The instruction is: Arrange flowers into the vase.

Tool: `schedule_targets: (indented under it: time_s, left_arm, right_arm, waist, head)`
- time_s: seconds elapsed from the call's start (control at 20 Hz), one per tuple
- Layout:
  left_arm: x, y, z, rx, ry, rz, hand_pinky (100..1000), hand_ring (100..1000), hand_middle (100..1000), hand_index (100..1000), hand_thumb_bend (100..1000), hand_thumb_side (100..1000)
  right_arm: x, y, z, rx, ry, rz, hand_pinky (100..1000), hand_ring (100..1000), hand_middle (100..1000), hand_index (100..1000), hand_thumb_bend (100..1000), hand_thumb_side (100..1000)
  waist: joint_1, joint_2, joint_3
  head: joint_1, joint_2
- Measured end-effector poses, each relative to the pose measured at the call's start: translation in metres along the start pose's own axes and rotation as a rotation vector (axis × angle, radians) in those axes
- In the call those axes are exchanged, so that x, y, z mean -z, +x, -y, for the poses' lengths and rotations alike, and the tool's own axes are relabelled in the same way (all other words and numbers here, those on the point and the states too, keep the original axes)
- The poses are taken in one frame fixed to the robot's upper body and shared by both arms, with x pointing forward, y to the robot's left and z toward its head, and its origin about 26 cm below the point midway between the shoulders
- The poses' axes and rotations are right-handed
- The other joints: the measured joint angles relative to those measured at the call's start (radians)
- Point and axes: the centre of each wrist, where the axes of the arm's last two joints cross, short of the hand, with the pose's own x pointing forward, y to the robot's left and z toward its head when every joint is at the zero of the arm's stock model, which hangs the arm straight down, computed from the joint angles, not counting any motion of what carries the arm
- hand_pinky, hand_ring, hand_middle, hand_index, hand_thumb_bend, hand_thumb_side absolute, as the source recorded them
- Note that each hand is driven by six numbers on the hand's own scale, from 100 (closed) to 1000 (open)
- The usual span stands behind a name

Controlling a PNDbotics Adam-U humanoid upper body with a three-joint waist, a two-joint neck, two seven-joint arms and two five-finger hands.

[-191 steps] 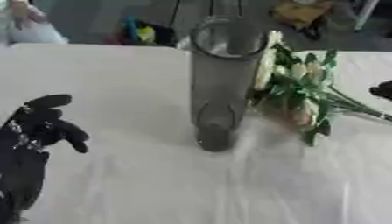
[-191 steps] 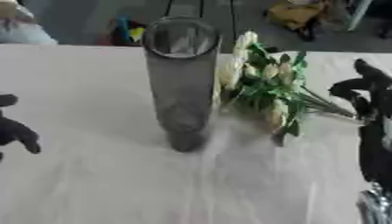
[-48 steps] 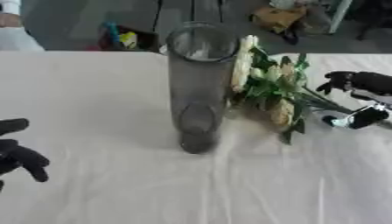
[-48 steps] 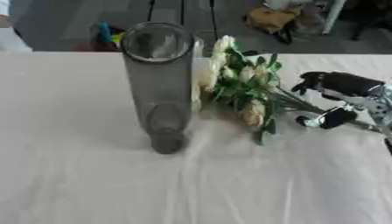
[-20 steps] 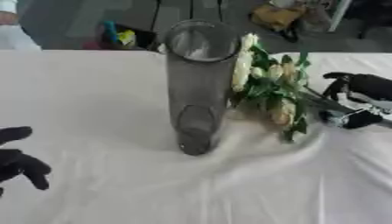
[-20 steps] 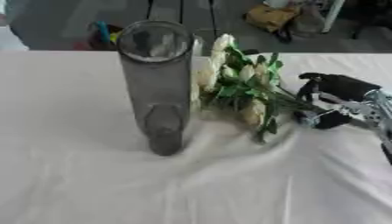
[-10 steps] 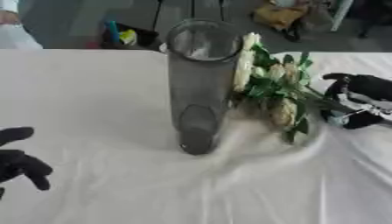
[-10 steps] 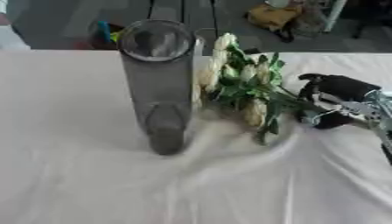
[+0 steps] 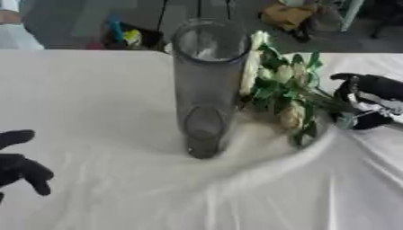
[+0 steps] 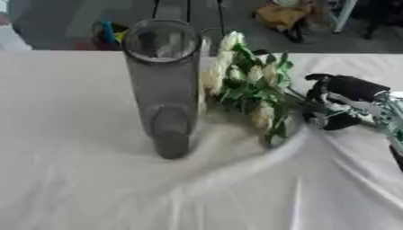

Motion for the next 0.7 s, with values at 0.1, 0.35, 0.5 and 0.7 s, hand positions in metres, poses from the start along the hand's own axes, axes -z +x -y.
schedule_targets:
  time_s: [0.1, 0.35, 0.5, 0.7]
  left_arm:
    - [0.0000, 0.0000, 0.0000, 0.000, -0.001, 0.000, 430, 592, 823, 774, 100, 986]
    - [0.0000, 0.0000, 0.0000, 0.000, -0.004, -0.002, 430, 592, 824, 775, 100, 988]
    - [0.0000, 0.0000, 0.0000, 0.000, -0.006, -0.003, 430, 593, 825, 775, 100, 989]
    - [0.0000, 0.0000, 0.0001, 0.000, -0.007, -0.004, 428, 591, 825, 775, 100, 990]
  right_arm:
    - [-0.0002, -0.0001, -0.0004, 0.010, -0.003, -0.005, 349, 971, 324, 572, 100, 400]
    - [-0.0007, -0.0008, -0.0018, 0.030, -0.009, -0.014, 291, 915, 267, 526, 100, 401]
    - [-0.0007, -0.0008, -0.0022, 0.038, -0.013, -0.018, 278, 902, 245, 506, 100, 404]
    - [-0.0009, -0.0012, -0.0029, 0.047, -0.021, -0.022, 285, 881, 216, 472, 100, 398]
  waist:
    - [0.000, 0.001, 0.000]
    - [0.000, 0.001, 0.000]
    - [0.000, 0.002, -0.001]
    - [0.000, 0.004, -0.001]
  head:
    - [0.000, -0.001]
    - [0.000, -0.007]
    - [0.000, -0.007]
    - [0.000, -0.008]
